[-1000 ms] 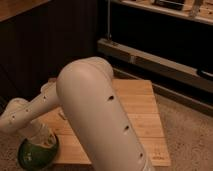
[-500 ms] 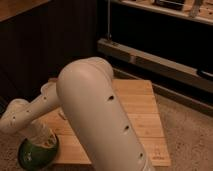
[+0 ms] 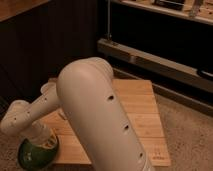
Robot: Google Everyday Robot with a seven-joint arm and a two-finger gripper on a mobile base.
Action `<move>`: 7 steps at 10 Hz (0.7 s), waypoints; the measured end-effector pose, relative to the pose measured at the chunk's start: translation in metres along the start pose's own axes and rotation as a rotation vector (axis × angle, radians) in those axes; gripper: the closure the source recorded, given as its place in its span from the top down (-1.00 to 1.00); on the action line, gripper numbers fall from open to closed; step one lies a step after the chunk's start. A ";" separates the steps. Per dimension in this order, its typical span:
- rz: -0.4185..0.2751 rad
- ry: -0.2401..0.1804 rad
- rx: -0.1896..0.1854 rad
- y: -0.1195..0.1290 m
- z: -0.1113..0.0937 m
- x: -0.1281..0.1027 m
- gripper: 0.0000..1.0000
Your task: Push the ceramic bowl across the table
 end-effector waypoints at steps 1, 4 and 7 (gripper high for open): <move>0.006 -0.028 0.001 0.000 -0.001 0.001 -0.83; 0.011 -0.113 0.009 0.003 -0.004 0.002 -0.83; 0.042 -0.159 -0.014 -0.001 -0.002 0.008 -0.83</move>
